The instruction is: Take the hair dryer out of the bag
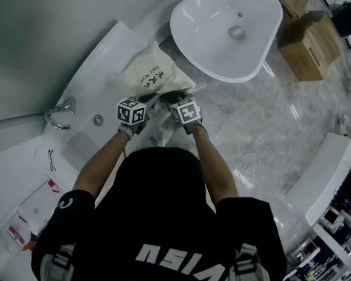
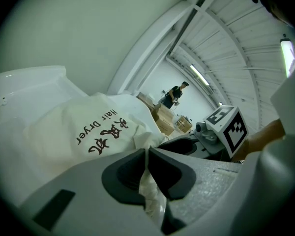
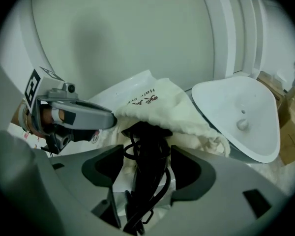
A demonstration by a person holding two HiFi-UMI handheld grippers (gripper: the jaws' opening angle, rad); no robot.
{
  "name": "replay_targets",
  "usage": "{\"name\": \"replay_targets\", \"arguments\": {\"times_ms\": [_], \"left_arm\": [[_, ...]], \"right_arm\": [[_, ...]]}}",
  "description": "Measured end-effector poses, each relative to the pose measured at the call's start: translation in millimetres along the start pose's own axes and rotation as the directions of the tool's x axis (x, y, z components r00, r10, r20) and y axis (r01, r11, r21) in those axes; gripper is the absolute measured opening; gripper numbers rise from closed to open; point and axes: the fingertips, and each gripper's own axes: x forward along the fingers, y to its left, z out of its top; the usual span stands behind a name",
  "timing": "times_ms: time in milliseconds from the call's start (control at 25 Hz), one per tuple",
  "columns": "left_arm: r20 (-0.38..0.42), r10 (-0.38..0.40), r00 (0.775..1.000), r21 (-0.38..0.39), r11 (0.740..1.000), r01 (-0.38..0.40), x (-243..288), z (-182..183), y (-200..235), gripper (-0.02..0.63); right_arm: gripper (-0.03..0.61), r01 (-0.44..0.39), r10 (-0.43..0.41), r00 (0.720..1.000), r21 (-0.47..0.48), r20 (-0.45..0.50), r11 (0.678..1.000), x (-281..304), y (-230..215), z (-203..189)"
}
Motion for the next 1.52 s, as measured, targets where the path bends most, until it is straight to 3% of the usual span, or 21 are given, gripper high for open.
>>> {"name": "replay_targets", "arguments": {"times_ms": [280, 760, 960, 1280, 1520], "left_arm": [[-0.007, -0.031, 0.999, -0.005, 1.000, 0.031, -4.0, -0.4, 8.3, 0.021], [-0.003, -0.043, 0.999, -0.011, 0.999, 0.043, -9.2, -0.7, 15.7, 0.021], [-0.012, -0.028, 1.000, -0.004, 1.000, 0.028, -10.8, -4.0, 17.2, 0.021], [-0.023, 0.014, 1.000, 0.046, 0.999, -0.013, -7.2, -6.4, 18.9, 0.021], [0.001, 0.057, 0.998, 0.067, 0.996, -0.057, -7.7, -1.2, 18.3, 0.021]], "right_arm": [[0.318, 0.045, -0.044, 0.996, 0.008, -0.076, 0.999, 29.3, 7.0, -16.9], [0.319, 0.117, -0.121, 0.985, -0.044, -0.123, 0.992, 43.1, 1.7, -25.1], [0.278, 0.130, -0.134, 0.979, -0.036, -0.154, 0.991, 37.7, -1.4, -29.3], [0.236, 0.096, -0.091, 0.993, 0.073, -0.078, 0.993, 13.7, 7.6, -23.6], [0.229, 0.119, -0.114, 0.993, 0.134, -0.043, 0.984, -18.6, -1.0, -35.2]]}}
